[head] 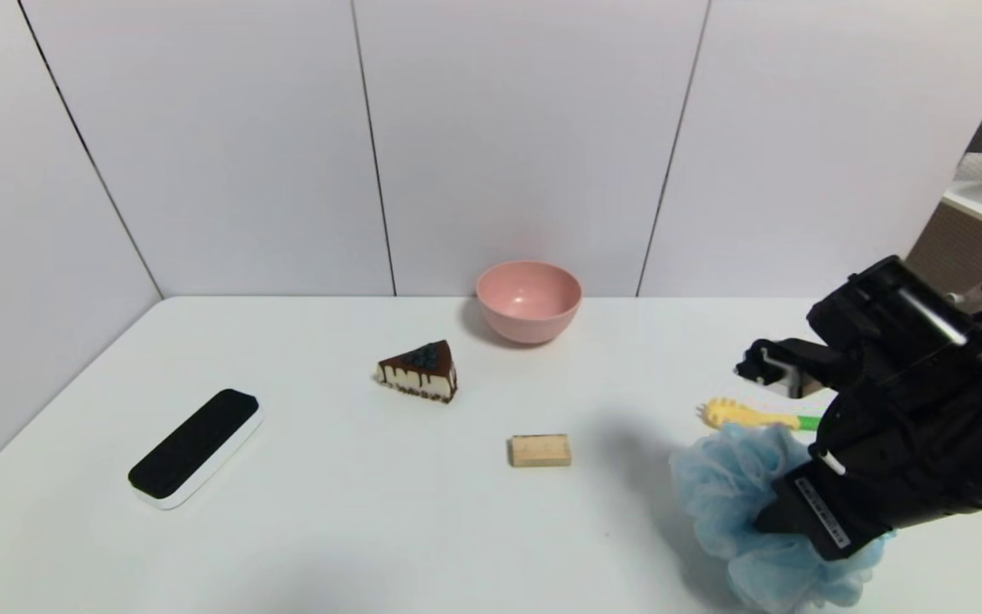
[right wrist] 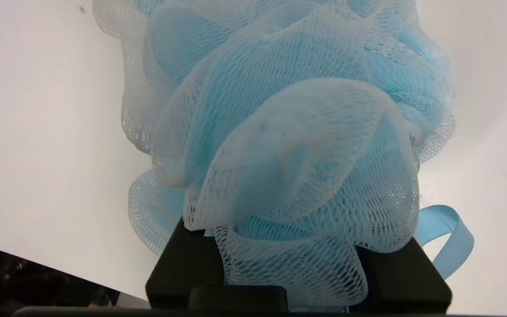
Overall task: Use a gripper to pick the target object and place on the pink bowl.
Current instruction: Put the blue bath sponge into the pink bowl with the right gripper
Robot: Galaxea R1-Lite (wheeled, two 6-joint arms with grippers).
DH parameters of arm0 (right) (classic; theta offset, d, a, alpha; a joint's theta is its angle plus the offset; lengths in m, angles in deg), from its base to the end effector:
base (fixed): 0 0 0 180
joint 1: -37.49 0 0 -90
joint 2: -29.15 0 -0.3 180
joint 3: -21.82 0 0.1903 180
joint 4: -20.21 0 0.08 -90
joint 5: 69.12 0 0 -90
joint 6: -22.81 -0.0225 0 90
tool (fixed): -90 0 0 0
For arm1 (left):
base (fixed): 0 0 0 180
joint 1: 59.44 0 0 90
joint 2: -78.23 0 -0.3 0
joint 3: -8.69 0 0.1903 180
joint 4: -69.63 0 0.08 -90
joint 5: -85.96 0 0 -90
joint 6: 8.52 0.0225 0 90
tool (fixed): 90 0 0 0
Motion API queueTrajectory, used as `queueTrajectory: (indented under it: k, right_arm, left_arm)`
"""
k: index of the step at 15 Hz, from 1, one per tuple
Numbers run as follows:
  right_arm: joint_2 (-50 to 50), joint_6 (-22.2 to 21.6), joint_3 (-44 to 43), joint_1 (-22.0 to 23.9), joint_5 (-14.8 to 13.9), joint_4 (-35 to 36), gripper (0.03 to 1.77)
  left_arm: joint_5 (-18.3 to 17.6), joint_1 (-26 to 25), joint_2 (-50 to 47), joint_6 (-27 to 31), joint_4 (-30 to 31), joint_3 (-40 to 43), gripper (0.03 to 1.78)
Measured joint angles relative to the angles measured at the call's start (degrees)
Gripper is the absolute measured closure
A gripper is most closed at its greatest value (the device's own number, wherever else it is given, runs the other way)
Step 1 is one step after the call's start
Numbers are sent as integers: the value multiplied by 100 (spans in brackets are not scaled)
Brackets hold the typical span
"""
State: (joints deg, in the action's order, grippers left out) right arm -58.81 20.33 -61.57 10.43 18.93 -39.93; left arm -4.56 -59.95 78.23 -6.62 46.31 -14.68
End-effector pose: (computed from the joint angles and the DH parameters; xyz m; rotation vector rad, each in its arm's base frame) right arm 0.1988 0.1007 0.1920 -0.2467 1.1085 0.3661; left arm -0.0228 -0.0004 0.0756 0.0332 -0.0009 -0.0002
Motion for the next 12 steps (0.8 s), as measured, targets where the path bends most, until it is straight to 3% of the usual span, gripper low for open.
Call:
queueTrajectory:
  k: [7, 12]
  right_arm:
    - [74, 143, -1715, 59, 0, 44, 119]
    - [-1031, 166, -3444, 72, 55, 1122, 121]
  left_arm:
    - [0, 0, 0, 2, 2, 0, 12]
    - [0, 0, 0, 2, 2, 0, 12]
